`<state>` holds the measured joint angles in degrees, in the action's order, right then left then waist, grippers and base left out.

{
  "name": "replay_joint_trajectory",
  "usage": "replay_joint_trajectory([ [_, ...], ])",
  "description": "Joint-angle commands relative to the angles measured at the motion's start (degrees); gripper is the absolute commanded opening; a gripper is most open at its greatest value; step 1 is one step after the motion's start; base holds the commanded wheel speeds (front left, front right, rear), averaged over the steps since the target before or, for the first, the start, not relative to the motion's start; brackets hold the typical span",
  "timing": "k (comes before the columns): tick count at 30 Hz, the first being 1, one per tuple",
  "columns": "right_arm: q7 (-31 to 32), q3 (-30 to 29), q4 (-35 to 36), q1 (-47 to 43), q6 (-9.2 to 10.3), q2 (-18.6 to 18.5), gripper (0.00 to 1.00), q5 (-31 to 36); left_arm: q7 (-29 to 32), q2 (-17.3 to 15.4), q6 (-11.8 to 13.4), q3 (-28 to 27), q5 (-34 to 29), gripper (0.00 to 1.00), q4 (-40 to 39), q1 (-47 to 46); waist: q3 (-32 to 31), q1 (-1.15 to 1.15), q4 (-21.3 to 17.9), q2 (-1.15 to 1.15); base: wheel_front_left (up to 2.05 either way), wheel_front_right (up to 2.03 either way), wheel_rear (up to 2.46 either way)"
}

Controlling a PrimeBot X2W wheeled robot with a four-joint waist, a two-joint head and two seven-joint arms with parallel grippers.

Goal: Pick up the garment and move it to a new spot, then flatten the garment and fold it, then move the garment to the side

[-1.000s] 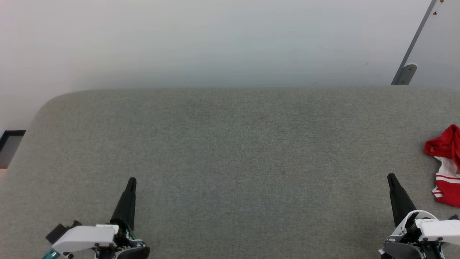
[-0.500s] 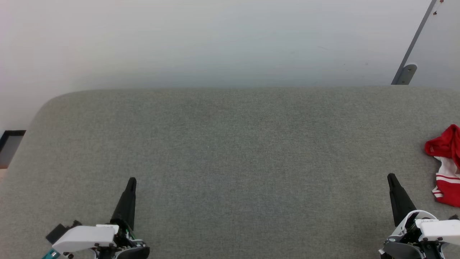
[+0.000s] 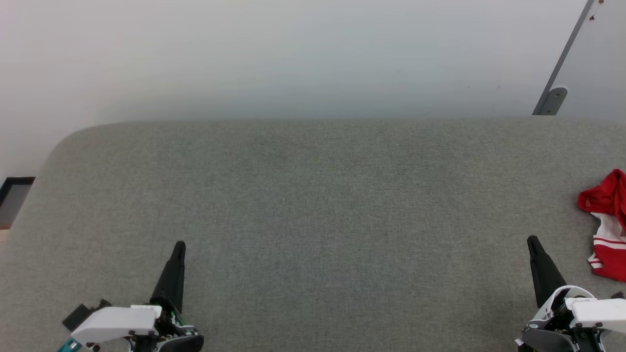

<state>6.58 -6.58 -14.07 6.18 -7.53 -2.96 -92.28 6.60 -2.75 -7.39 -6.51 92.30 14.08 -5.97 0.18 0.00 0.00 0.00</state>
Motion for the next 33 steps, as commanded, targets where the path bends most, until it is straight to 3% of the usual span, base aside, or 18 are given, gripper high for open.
replay_joint_trajectory([
  [1, 0.14, 0.02, 0.15, 0.12, 0.08, 0.20, 0.00, -0.25, 0.10, -0.01, -0.18, -0.12, 0.20, 0.00, -0.10, -0.55, 0.00, 0.00, 0.00, 0.00, 0.00, 0.00, 0.00],
  [33, 0.13, 0.03, 0.15, 0.12, 0.08, 0.20, 0.00, -0.26, 0.09, -0.01, -0.19, -0.11, 0.21, 0.00, -0.10, -0.55, 0.00, 0.00, 0.00, 0.00, 0.00, 0.00, 0.00],
])
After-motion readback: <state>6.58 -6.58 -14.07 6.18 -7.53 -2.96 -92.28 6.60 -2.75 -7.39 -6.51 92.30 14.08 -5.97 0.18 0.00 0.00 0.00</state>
